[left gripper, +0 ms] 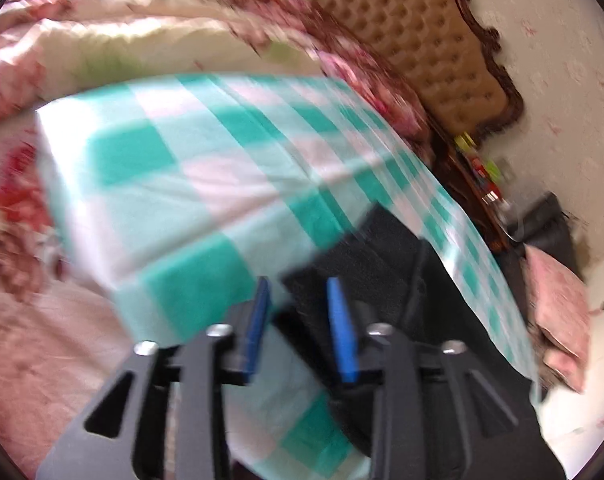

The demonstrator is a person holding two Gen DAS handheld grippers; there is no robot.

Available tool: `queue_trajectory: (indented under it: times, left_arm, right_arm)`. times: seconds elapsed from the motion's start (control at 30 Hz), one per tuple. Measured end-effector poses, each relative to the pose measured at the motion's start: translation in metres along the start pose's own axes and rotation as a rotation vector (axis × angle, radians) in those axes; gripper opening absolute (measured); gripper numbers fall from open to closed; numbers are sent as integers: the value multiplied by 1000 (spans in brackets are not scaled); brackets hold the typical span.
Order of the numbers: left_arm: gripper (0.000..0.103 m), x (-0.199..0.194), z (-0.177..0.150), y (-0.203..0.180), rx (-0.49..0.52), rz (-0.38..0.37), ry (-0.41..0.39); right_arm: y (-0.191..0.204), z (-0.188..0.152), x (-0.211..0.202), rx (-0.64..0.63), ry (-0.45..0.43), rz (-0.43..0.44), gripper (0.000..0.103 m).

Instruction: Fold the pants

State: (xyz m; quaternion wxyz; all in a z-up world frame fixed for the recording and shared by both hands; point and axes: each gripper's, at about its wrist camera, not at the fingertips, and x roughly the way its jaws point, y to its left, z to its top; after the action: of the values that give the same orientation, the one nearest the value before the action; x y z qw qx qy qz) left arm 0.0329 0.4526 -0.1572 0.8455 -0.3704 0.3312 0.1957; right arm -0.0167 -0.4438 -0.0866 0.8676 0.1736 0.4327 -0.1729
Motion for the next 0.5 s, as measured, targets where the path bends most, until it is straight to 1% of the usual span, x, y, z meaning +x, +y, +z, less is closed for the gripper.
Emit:
queue_trajectory:
  times: [0.03,0.07,0.1,0.13,0.2,0.23,0.27,0.33,0.37,0.4,0.43,0.47,0.5]
  left_arm:
    - [38,-6,1,0,5,14,-24]
    - [38,-16,2,-3,23,44,-65]
    - [38,-24,3,-8,52,57,-103]
    - [38,-31,3,-17,96,64,-139]
    - [44,-40,-3,-52,267,79,-206]
    - [53,-41,-8,-72,353,73,-228]
    - [59,-38,-17,-96,455,38,-240]
    - [63,-25,-33,-133,578,-30,-208]
    - [64,-11,-43,-156,636,-69,-155]
    - [64,2,-48,-172,664,-96,-96]
    - [63,10,-52,-181,675,-118,-60]
    - [63,22,-58,-197,691,-176,-6]
    - [62,35,-64,-210,711,-207,40]
  right_arm:
    - [-2,1,-7,0,-19,-31,47]
    - [-6,2,-15,2,-47,-60,54]
    - [-8,3,-21,5,-65,-74,57]
    - [-11,6,-29,12,-89,-89,57]
    - [-6,12,-39,0,-134,-97,62]
    - [4,17,-43,-34,-159,-85,64]
    - [12,20,-43,-60,-170,-75,69]
    - [49,29,-41,-155,-187,-42,71]
    - [70,32,-38,-210,-190,-7,73]
    - [84,35,-34,-252,-188,17,75]
    - [103,38,-28,-304,-186,33,75]
    - [119,40,-20,-349,-187,37,75]
    - [138,43,-9,-404,-186,37,75]
